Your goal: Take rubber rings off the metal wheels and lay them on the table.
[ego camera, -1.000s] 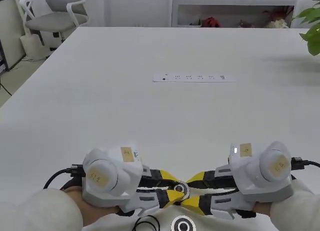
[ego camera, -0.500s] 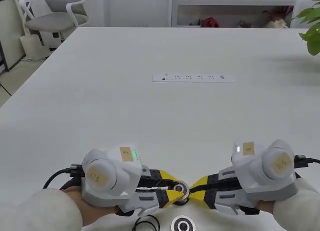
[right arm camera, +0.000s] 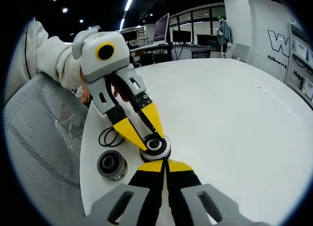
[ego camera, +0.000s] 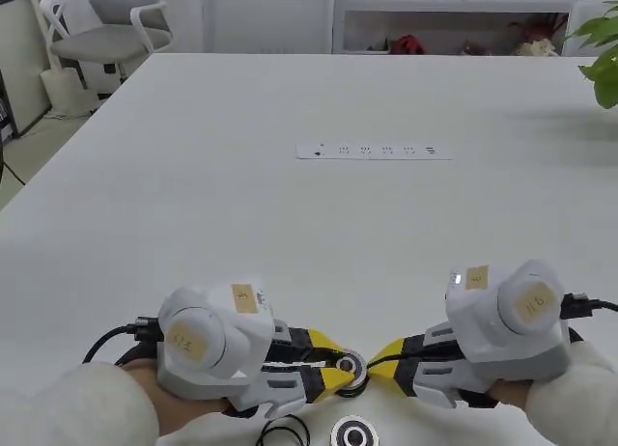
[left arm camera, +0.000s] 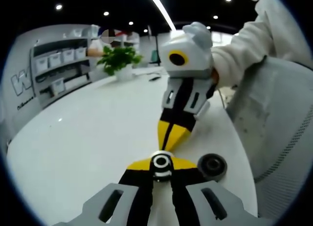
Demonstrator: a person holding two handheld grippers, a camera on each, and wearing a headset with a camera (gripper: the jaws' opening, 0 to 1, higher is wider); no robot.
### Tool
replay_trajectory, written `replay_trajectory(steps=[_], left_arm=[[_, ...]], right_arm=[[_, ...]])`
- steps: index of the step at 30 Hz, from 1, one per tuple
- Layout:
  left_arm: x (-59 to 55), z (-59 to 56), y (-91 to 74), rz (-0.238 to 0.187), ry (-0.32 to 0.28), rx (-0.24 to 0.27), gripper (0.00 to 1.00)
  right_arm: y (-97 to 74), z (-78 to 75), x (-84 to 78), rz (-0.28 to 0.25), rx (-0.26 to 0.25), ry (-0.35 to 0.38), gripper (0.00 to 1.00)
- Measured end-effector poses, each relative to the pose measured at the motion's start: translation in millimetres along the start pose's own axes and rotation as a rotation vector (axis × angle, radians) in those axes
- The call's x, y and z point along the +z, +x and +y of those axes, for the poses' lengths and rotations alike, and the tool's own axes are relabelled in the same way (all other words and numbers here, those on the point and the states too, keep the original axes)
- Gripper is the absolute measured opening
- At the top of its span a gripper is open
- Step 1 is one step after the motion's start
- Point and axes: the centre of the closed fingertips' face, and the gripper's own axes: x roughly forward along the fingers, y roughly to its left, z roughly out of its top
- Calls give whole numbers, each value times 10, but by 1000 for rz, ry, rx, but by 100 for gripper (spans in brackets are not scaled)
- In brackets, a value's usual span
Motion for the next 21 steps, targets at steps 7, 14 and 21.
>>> replay_trajectory(steps=[7,14,21], left_arm=[[-5,-12,-3,1,4,-1,14],[-4,-10,-5,2,6,-1,14],[-4,-11,-5,-2,4,-2,14]], right_arm=[[-34,-17,22,-20,3,113,0],[-58,-32,93,-63,21,234,0],[-50,15,126,-74,31,258,0]])
